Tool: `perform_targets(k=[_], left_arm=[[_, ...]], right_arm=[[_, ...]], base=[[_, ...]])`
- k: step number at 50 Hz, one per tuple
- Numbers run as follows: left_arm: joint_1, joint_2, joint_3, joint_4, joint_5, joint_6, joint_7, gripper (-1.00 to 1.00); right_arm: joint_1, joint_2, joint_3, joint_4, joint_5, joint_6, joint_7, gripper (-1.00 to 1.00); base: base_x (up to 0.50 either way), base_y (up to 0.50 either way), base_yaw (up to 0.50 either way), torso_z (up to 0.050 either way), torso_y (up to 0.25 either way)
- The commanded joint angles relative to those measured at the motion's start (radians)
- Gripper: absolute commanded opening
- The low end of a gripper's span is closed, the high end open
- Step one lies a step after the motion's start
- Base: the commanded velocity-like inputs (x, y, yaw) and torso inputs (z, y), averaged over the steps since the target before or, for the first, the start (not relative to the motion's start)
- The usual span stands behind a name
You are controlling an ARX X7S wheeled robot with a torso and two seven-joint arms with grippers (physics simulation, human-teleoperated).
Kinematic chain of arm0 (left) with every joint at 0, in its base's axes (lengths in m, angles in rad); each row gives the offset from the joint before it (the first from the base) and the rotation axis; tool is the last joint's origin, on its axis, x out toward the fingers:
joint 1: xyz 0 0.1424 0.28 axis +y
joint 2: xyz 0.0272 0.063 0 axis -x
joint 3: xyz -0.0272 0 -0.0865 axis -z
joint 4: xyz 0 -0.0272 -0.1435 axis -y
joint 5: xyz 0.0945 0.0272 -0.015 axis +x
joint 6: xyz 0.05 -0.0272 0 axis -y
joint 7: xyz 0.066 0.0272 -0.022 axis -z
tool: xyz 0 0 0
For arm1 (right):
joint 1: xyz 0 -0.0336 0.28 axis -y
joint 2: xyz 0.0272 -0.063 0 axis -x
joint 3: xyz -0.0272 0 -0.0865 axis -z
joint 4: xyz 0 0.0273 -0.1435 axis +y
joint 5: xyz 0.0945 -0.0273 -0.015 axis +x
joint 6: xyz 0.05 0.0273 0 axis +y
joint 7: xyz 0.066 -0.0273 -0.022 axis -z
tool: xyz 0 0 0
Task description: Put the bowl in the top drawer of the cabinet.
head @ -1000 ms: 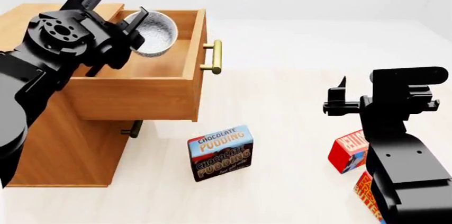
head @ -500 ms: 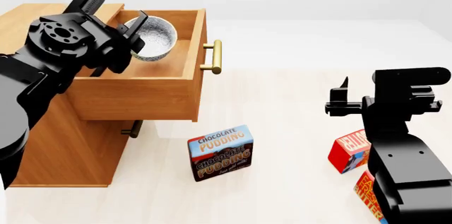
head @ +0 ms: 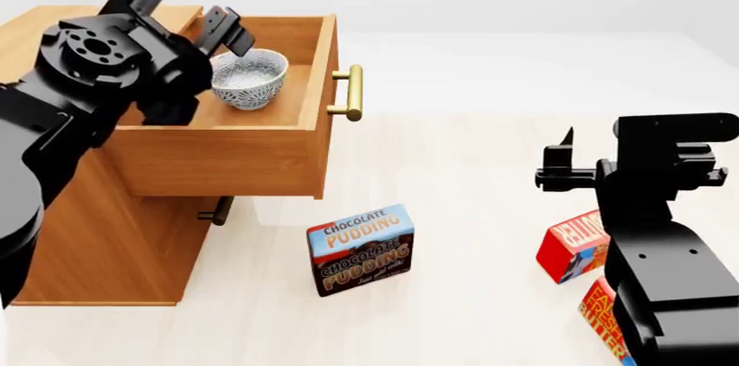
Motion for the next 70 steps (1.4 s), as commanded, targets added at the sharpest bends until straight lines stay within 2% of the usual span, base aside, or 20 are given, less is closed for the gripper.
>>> perform_targets(k=[1, 11, 24, 31, 40, 48, 57, 60, 63, 65, 70], left_arm=[[-0.014, 0.0, 0.015, -0.001, 0.008, 0.011, 0.012, 1.0], [-0.049, 0.012, 0.063, -0.001, 0.031, 0.05, 0.059, 1.0], [-0.126, 0.018, 0.055, 0.008, 0.052, 0.047, 0.142, 1.0], [-0.248, -0.082, 0.047, 0.341, 0.109, 0.245, 0.165, 1.0], [-0.269, -0.103, 0.038, 0.42, 0.16, 0.313, 0.212, 1.0], [-0.343, -0.186, 0.011, 0.66, 0.235, 0.434, 0.298, 1.0], [-0.401, -0.342, 0.018, 1.07, 0.442, 0.739, 0.377, 1.0], [-0.419, -0.419, 0.047, 1.276, 0.587, 0.913, 0.355, 1.0], [-0.424, -0.478, 0.082, 1.427, 0.726, 1.052, 0.316, 1.0], [-0.432, -0.498, 0.136, 1.499, 0.852, 1.145, 0.244, 1.0], [-0.415, -0.553, 0.21, 1.613, 1.078, 1.29, 0.128, 1.0]], right_arm=[[-0.004, 0.002, 0.004, -0.001, 0.004, -0.001, 0.002, 1.0], [-0.007, 0.003, 0.007, -0.001, 0.006, -0.004, 0.005, 1.0], [-0.012, 0.007, 0.013, -0.01, 0.012, 0.0, 0.008, 1.0], [-0.013, 0.009, 0.017, -0.011, 0.014, -0.001, 0.009, 1.0], [-0.021, 0.017, 0.031, -0.027, 0.022, 0.007, 0.012, 1.0], [-0.024, 0.016, 0.036, -0.037, 0.026, 0.01, 0.016, 1.0], [-0.033, 0.022, 0.089, -0.187, 0.053, 0.067, 0.052, 1.0], [-0.032, 0.022, 0.119, -0.285, 0.094, 0.119, 0.052, 1.0], [-0.022, 0.021, 0.138, -0.369, 0.121, 0.164, 0.062, 1.0], [-0.018, 0.024, 0.135, -0.416, 0.117, 0.177, 0.076, 1.0], [-0.025, 0.048, 0.101, -0.507, 0.062, 0.174, 0.12, 1.0]], base=[[0.0, 0.0, 0.0, 0.0, 0.0], [0.0, 0.0, 0.0, 0.0, 0.0], [0.0, 0.0, 0.0, 0.002, 0.003], [0.0, 0.0, 0.0, 0.0, 0.0], [0.0, 0.0, 0.0, 0.0, 0.0], [0.0, 0.0, 0.0, 0.0, 0.0], [0.0, 0.0, 0.0, 0.0, 0.0], [0.0, 0.0, 0.0, 0.0, 0.0], [0.0, 0.0, 0.0, 0.0, 0.0], [0.0, 0.0, 0.0, 0.0, 0.0], [0.0, 0.0, 0.0, 0.0, 0.0]])
